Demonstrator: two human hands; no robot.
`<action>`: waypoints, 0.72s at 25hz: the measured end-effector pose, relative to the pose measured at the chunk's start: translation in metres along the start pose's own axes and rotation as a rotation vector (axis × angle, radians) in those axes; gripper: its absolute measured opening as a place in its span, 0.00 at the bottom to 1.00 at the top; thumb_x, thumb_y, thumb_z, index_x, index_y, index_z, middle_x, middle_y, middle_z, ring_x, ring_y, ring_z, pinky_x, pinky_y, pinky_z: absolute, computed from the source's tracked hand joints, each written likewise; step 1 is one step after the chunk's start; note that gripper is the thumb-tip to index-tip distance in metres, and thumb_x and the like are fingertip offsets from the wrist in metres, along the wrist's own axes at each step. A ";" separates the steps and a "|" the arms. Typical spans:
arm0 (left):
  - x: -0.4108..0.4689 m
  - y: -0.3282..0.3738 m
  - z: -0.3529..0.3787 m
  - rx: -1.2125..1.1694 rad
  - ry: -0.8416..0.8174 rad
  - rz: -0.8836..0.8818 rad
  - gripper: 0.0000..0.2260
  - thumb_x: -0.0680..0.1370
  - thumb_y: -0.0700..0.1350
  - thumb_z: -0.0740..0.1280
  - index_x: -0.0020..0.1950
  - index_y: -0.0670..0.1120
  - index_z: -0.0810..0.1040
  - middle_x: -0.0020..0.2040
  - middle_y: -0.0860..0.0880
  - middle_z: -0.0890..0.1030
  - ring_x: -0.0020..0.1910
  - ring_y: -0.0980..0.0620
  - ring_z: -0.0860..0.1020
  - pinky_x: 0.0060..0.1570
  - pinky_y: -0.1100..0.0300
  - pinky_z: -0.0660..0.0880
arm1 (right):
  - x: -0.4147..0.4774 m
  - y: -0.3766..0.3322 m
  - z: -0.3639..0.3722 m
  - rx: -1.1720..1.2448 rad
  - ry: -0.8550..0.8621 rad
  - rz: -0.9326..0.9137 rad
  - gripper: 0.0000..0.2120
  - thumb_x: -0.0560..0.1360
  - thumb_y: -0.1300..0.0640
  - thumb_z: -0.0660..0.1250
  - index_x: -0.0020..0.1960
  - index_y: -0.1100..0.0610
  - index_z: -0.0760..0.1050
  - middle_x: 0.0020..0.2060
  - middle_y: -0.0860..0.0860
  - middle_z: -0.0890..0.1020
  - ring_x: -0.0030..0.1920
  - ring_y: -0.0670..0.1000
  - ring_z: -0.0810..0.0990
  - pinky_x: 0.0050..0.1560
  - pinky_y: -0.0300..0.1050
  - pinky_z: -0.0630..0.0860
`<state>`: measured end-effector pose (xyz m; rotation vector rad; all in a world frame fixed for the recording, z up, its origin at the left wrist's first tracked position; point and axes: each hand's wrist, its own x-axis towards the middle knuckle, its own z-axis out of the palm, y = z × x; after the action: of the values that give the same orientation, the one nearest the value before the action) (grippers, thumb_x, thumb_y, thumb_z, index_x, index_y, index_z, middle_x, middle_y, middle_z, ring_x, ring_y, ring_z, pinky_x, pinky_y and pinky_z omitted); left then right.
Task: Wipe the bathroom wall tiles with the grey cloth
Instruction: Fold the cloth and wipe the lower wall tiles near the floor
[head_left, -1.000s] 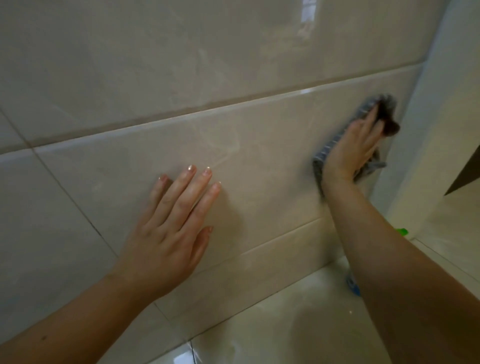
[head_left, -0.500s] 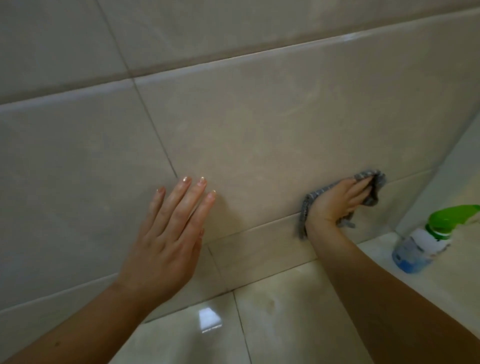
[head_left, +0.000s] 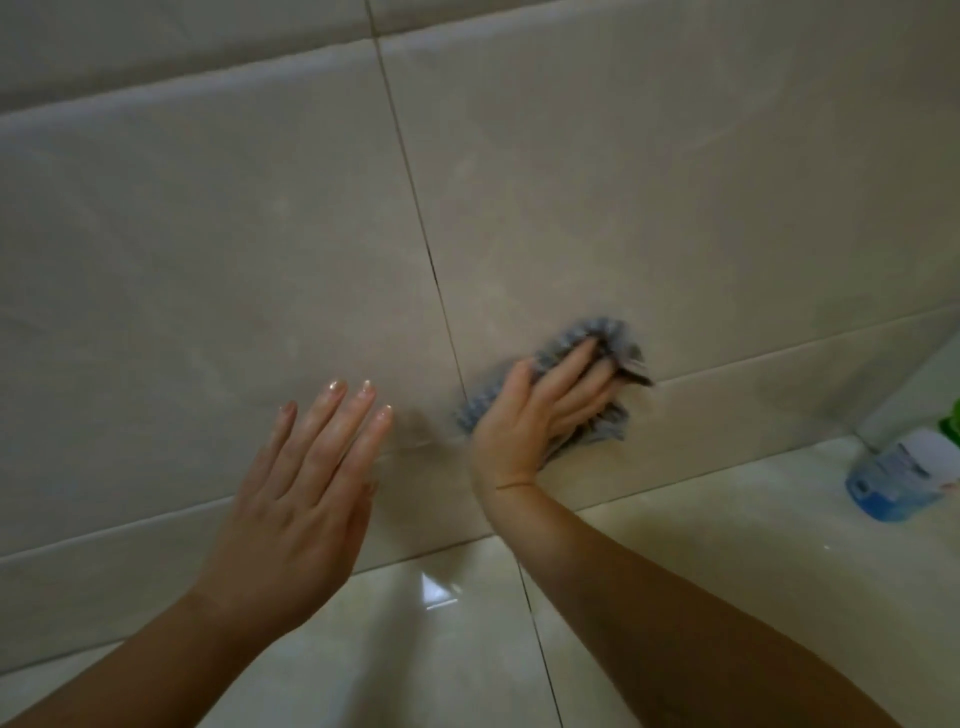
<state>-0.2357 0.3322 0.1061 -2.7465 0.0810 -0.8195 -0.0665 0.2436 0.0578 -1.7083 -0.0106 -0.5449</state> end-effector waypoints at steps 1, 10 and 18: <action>0.001 0.000 0.000 0.013 -0.001 -0.001 0.29 0.77 0.39 0.65 0.77 0.39 0.61 0.77 0.39 0.63 0.78 0.40 0.60 0.74 0.38 0.58 | -0.021 0.007 0.006 -0.058 -0.062 -0.160 0.24 0.82 0.47 0.46 0.74 0.57 0.60 0.73 0.66 0.58 0.73 0.69 0.52 0.73 0.63 0.49; 0.043 0.046 0.033 -0.043 0.014 0.007 0.30 0.77 0.42 0.67 0.78 0.39 0.60 0.78 0.40 0.61 0.79 0.41 0.57 0.76 0.40 0.56 | 0.033 0.142 -0.045 -0.509 -0.206 -0.985 0.16 0.77 0.47 0.60 0.63 0.50 0.69 0.66 0.59 0.64 0.70 0.66 0.60 0.70 0.66 0.58; 0.095 0.108 0.070 -0.162 -0.007 0.126 0.31 0.79 0.45 0.66 0.78 0.40 0.58 0.78 0.41 0.59 0.79 0.42 0.56 0.76 0.42 0.56 | 0.166 0.171 -0.090 0.041 0.166 0.316 0.27 0.82 0.50 0.43 0.78 0.61 0.50 0.77 0.60 0.51 0.77 0.58 0.52 0.77 0.51 0.48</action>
<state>-0.1151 0.2332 0.0702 -2.8591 0.3287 -0.8011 0.1014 0.0738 -0.0313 -1.5807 0.3592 -0.4439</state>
